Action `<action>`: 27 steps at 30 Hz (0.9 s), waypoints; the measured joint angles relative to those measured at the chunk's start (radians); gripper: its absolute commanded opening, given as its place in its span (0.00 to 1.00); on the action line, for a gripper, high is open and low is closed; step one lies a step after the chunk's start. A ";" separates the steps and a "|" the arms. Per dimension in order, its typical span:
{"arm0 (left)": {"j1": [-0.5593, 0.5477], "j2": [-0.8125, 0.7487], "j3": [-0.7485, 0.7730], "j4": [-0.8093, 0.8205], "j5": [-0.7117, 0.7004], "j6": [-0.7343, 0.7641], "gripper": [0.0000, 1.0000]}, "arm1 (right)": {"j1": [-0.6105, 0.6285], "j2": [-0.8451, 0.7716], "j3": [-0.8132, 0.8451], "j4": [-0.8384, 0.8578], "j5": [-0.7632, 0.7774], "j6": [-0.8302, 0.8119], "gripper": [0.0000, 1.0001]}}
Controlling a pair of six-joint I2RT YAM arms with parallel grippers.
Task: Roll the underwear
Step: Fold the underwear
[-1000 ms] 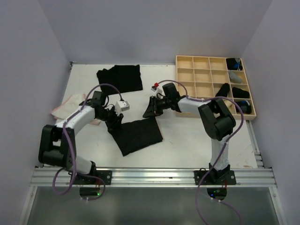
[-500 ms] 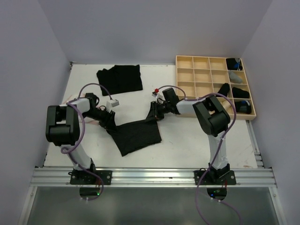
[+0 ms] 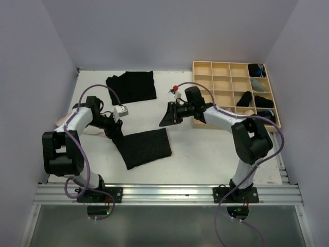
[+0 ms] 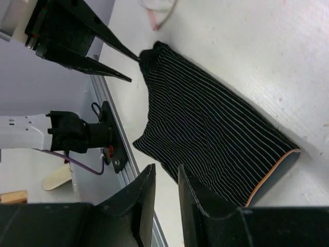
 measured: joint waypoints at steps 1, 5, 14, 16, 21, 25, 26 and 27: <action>0.002 0.016 -0.016 0.000 0.001 0.001 0.36 | 0.005 0.014 -0.016 0.013 -0.005 0.009 0.28; 0.039 0.131 -0.051 0.000 0.002 -0.007 0.32 | 0.025 0.125 -0.085 0.072 -0.011 0.061 0.28; 0.137 0.298 -0.025 0.003 0.051 -0.088 0.36 | 0.029 0.266 -0.135 0.153 -0.053 0.115 0.22; 0.137 0.302 -0.014 0.003 0.053 -0.089 0.38 | 0.029 0.247 -0.161 0.169 -0.039 0.114 0.22; 0.131 0.296 0.037 0.011 0.050 -0.059 0.45 | 0.032 0.120 -0.243 0.112 0.037 0.093 0.23; 0.101 0.192 0.051 0.015 0.026 0.022 0.51 | 0.032 -0.011 -0.247 0.026 0.074 0.052 0.25; 0.090 0.134 0.043 0.019 0.016 0.040 0.54 | 0.032 -0.041 -0.233 0.000 0.076 0.034 0.25; 0.077 0.068 0.031 0.026 0.008 0.058 0.55 | 0.032 -0.062 -0.212 -0.024 0.076 0.018 0.25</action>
